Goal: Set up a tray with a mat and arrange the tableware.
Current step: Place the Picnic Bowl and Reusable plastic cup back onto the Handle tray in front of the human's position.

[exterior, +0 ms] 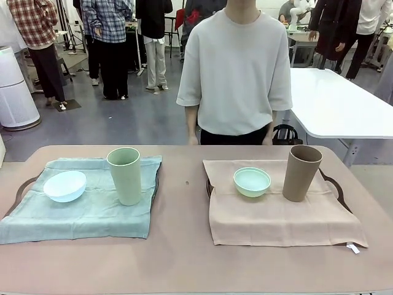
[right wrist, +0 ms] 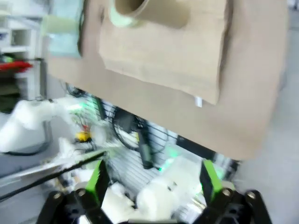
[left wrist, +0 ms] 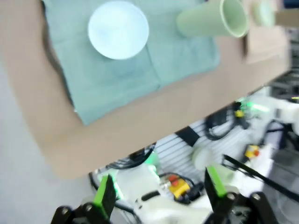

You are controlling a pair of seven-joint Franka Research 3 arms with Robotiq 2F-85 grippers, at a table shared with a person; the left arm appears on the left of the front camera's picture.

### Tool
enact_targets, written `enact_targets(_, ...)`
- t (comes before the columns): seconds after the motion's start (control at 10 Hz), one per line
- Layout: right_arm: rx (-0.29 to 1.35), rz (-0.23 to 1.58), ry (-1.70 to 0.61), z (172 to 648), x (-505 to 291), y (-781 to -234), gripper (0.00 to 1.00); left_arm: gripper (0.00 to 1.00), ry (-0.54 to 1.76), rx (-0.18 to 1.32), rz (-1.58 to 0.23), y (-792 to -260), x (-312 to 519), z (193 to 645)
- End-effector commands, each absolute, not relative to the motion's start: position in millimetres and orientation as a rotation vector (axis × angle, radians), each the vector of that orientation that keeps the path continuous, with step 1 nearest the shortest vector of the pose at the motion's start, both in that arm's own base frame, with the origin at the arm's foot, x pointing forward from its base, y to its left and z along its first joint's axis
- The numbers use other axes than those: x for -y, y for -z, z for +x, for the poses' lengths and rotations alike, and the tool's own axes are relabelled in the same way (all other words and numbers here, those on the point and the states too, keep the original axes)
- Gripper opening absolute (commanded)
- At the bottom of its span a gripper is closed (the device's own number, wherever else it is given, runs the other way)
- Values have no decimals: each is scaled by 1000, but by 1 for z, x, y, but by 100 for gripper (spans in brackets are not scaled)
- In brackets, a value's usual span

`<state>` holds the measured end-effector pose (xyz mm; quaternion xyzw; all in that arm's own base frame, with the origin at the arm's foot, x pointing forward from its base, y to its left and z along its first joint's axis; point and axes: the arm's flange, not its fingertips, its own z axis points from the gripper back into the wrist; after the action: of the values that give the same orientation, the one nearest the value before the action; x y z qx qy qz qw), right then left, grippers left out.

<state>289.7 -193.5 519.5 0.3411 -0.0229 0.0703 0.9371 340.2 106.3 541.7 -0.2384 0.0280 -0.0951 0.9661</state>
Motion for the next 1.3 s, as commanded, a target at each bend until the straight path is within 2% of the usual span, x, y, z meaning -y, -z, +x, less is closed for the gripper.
enact_targets(0.0, 49, 990, -73, 306, 229, -513, 100, 100, 187, 4, -739, -560, -151, 353)
enact_targets(0.2, 57, 1144, 6, 305, 246, -505, 100, 100, 162, 158, -936, -545, -173, 342)
enact_targets(0.4, 87, 1263, 77, 304, 248, -503, 100, 100, 82, 331, -1001, -539, -165, 320)
enact_targets(0.5, 99, 1262, 80, 302, 249, -503, 100, 100, 79, 363, -989, -534, -161, 311)
enact_targets(1.0, 140, 1188, 39, 294, 245, -515, 100, 100, 23, 385, -980, -543, -194, 298)
enact_targets(1.2, 146, 1233, 54, 295, 250, -514, 100, 100, 2, 371, -1001, -536, -190, 298)
